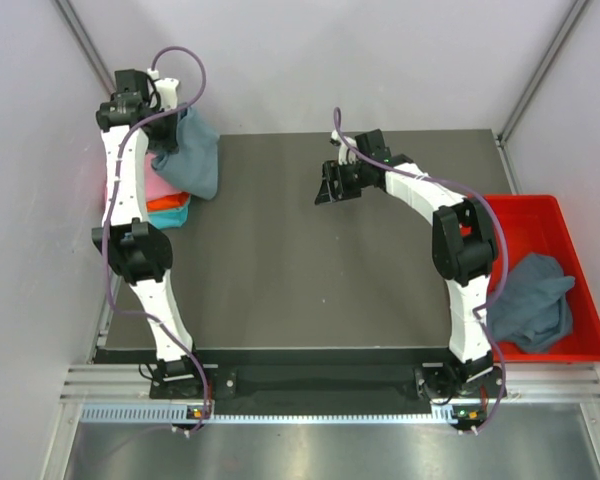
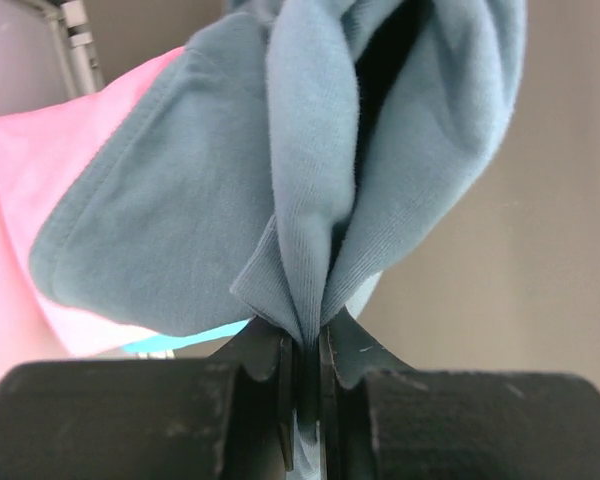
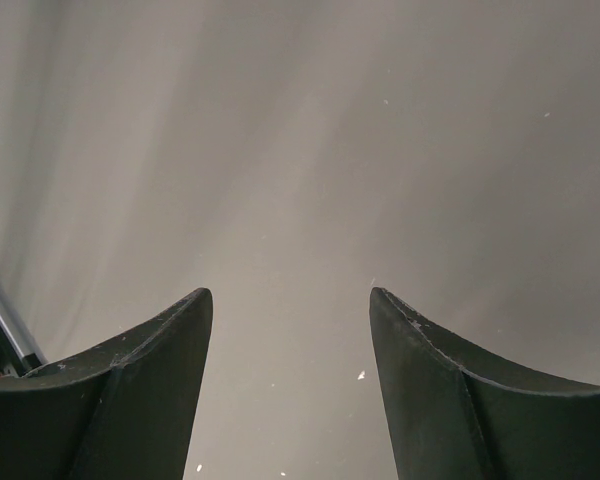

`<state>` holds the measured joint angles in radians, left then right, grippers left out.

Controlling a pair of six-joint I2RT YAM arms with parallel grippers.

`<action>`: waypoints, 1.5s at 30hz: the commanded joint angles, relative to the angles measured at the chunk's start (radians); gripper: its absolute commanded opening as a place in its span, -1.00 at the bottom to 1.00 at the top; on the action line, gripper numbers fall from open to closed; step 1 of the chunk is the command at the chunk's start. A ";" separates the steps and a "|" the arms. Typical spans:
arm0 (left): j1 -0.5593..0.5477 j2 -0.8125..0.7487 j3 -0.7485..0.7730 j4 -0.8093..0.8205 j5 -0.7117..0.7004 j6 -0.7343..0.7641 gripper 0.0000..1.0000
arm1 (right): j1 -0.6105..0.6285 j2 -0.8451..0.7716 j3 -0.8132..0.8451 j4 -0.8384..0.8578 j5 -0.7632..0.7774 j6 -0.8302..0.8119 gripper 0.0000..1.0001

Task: Fold and stack the t-shirts
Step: Neatly place the folded tshirt to the corner

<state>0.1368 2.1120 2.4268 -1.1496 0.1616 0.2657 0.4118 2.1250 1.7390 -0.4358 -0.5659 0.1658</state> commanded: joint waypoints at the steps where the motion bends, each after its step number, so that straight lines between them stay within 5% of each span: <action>1: 0.024 -0.044 0.084 0.068 -0.019 0.020 -1.00 | 0.004 -0.074 -0.009 0.028 -0.009 -0.011 0.29; 18: 0.162 0.049 0.143 0.070 -0.057 0.060 -1.00 | 0.018 -0.088 -0.035 0.035 -0.011 -0.012 0.29; 24: 0.190 0.103 0.104 0.097 -0.152 0.070 -1.00 | 0.019 -0.089 -0.042 0.037 -0.011 -0.014 0.29; 33: 0.193 0.180 0.063 0.249 -0.486 0.164 -1.00 | 0.022 -0.096 -0.055 0.040 -0.008 -0.014 0.29; 45: 0.193 0.270 0.025 0.362 -0.632 0.204 -1.00 | 0.021 -0.106 -0.072 0.028 0.003 -0.018 0.30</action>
<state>0.3191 2.3676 2.4622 -0.8902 -0.3687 0.4366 0.4248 2.0922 1.6749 -0.4271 -0.5648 0.1650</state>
